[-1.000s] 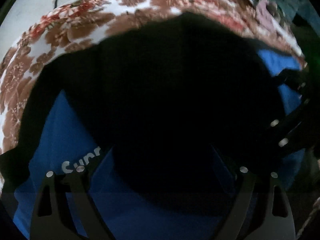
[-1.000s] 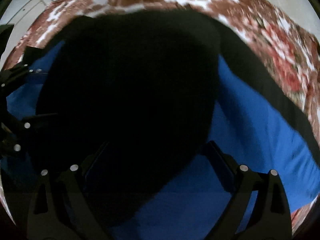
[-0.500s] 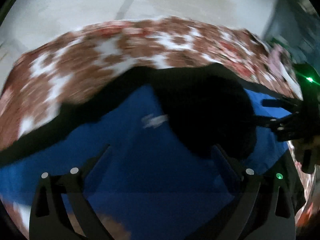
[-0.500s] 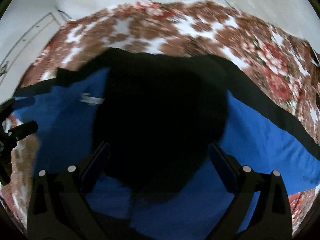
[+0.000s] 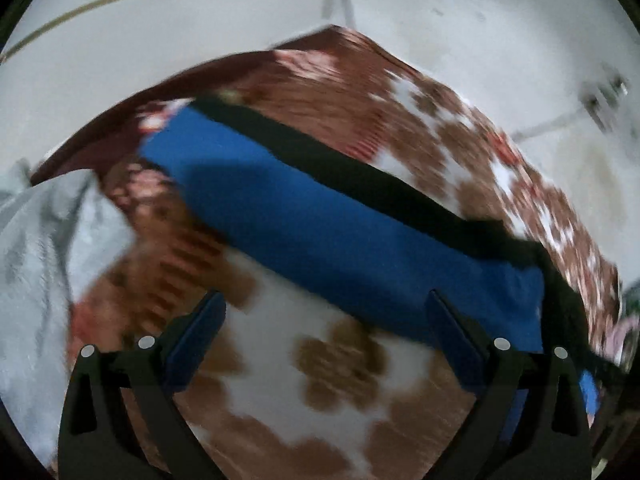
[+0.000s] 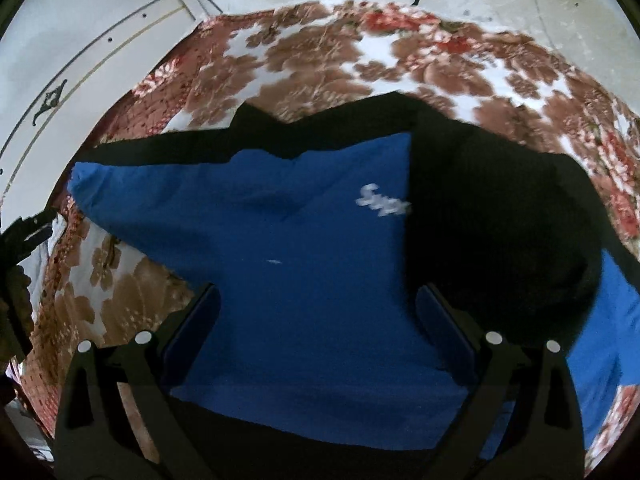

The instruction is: Fold large clothes

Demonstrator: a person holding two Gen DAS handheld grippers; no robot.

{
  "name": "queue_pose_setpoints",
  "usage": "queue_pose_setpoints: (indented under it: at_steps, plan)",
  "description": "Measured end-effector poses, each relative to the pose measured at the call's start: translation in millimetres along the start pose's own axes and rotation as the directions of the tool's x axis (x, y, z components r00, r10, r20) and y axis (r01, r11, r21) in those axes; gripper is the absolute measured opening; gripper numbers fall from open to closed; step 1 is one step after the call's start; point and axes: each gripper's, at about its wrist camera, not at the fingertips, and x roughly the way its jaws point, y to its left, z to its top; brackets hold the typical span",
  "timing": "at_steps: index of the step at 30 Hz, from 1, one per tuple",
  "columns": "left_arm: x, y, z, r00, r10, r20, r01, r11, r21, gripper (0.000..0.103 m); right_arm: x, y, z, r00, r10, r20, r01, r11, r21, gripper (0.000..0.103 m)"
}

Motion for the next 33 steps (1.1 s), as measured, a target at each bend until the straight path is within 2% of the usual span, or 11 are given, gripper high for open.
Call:
queue_pose_setpoints:
  at_steps: [3,7,11,18,20,21,22,23,25,28,33]
  plan:
    - [18,45,20,0.999,0.034,0.015,-0.033,0.997,-0.065,0.097,16,22,0,1.0,-0.006,-0.019,0.006,1.0,0.002,0.097]
    - [48,89,43,1.0,-0.026,-0.001,0.026,0.988,-0.151,0.097,36,42,-4,0.997,-0.047,-0.059,0.046,0.999,-0.014,0.097]
    - [74,107,66,0.994,-0.106,0.021,0.108,0.975,-0.194,0.097,46,53,-5,0.993,-0.078,-0.085,0.077,0.997,-0.015,0.097]
    - [104,112,100,0.994,-0.107,0.032,0.11,0.981,-0.16,0.097,58,68,-11,0.99,-0.096,-0.1,0.091,0.995,-0.049,0.097]
    - [106,112,108,0.991,-0.131,0.038,0.136,0.976,-0.172,0.096,59,71,-14,0.992,-0.079,-0.098,0.075,0.996,-0.047,0.097]
    - [106,113,112,0.988,-0.149,0.041,0.154,0.97,-0.187,0.085,60,73,-15,0.992,-0.078,-0.096,0.073,0.996,-0.054,0.097]
    - [104,114,115,0.987,-0.155,0.042,0.16,0.968,-0.193,0.046,60,77,-16,0.993,-0.072,-0.09,0.065,0.995,-0.077,0.097]
    - [102,114,118,0.988,-0.154,0.033,0.157,0.967,-0.202,0.026,60,81,-16,0.994,-0.075,-0.084,0.067,0.994,-0.091,0.097]
    - [91,108,124,0.984,-0.176,0.041,0.181,0.961,-0.207,0.021,59,89,-18,0.994,-0.094,-0.064,0.084,0.986,-0.143,0.097]
    - [59,79,134,0.967,-0.244,0.068,0.251,0.96,-0.127,0.019,59,103,-20,0.994,-0.108,-0.032,0.098,0.968,-0.23,0.097]
    - [4,12,154,0.916,-0.391,0.084,0.393,0.92,-0.003,0.018,78,129,-25,0.988,-0.155,-0.015,0.135,0.899,-0.417,0.097]
